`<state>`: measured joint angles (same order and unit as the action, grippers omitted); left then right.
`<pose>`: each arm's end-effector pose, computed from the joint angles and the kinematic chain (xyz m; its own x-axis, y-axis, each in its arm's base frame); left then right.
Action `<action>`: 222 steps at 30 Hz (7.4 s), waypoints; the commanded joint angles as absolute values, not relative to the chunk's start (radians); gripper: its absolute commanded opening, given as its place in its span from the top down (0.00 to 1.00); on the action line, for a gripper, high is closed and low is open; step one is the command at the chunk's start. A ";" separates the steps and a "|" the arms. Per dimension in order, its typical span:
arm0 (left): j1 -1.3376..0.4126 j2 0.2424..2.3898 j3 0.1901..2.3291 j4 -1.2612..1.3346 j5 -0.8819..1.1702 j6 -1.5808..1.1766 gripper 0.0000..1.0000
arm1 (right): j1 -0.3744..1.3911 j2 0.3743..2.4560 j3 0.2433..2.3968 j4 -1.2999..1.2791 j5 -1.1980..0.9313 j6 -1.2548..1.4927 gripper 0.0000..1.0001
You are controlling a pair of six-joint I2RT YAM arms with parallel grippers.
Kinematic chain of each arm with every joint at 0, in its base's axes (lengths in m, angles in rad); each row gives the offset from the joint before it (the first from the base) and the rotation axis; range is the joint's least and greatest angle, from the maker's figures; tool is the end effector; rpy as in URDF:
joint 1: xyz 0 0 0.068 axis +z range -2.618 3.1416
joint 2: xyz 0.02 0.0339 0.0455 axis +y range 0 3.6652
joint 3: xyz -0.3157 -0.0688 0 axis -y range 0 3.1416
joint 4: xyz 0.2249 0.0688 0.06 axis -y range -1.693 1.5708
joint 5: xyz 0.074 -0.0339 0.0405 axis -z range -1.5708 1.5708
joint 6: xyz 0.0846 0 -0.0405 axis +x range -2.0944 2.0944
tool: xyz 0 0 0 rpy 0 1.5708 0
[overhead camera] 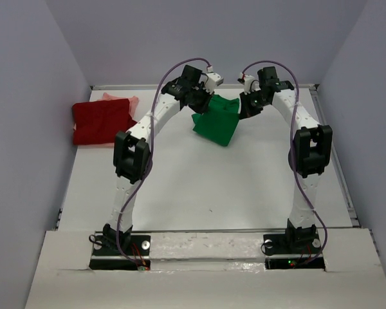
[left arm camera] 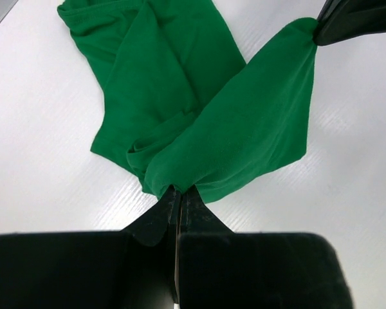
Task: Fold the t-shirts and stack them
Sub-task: Fold the long partially folded tshirt into a neat square
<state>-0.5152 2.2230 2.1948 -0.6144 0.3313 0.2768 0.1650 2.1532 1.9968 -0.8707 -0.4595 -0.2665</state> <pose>0.4750 -0.3006 0.3257 -0.3124 0.4738 -0.8233 0.8087 0.5874 0.0313 0.4897 0.1196 0.2732 -0.7160 -0.3585 -0.5990 -0.5827 0.7795 0.2299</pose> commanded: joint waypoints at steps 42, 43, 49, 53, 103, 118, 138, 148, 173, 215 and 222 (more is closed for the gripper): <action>-0.638 2.519 2.410 -0.127 -0.325 0.356 1.00 | 0.170 2.270 2.069 -0.483 -0.305 -0.357 1.00; -0.638 2.526 2.422 -0.133 -0.313 0.357 1.00 | 0.170 2.273 2.072 -0.485 -0.307 -0.357 1.00; -0.640 2.554 2.424 -0.150 -0.337 0.351 0.74 | 0.170 2.298 2.094 -0.495 -0.293 -0.347 0.68; -0.640 2.557 2.421 -0.147 -0.425 0.350 0.30 | 0.170 2.295 2.083 -0.495 -0.285 -0.341 0.21; -0.247 1.569 1.378 -0.311 -0.308 0.199 0.01 | 0.319 2.545 2.428 -0.800 -0.281 -0.391 0.09; -0.244 1.445 1.282 -0.330 -0.316 0.226 0.01 | 0.319 2.442 2.160 -0.936 -0.491 -0.403 0.09; -0.242 1.388 1.258 -0.388 -0.200 0.198 0.01 | 0.390 2.142 1.695 -1.121 -0.503 -0.692 0.04; -0.244 1.457 1.354 -0.420 -0.163 0.196 0.01 | 0.390 1.994 1.865 -1.095 -0.499 -0.660 0.04; -0.244 1.503 1.370 -0.449 -0.140 0.213 0.01 | 0.336 2.040 1.729 -1.005 -0.492 -0.706 0.06; -0.296 1.534 1.404 -0.457 -0.127 0.222 0.01 | 0.336 2.175 2.160 -1.182 -0.433 -0.661 1.00; -0.314 1.543 1.428 -0.469 -0.144 0.224 0.01 | 0.336 2.164 2.230 -1.213 -0.405 -0.661 1.00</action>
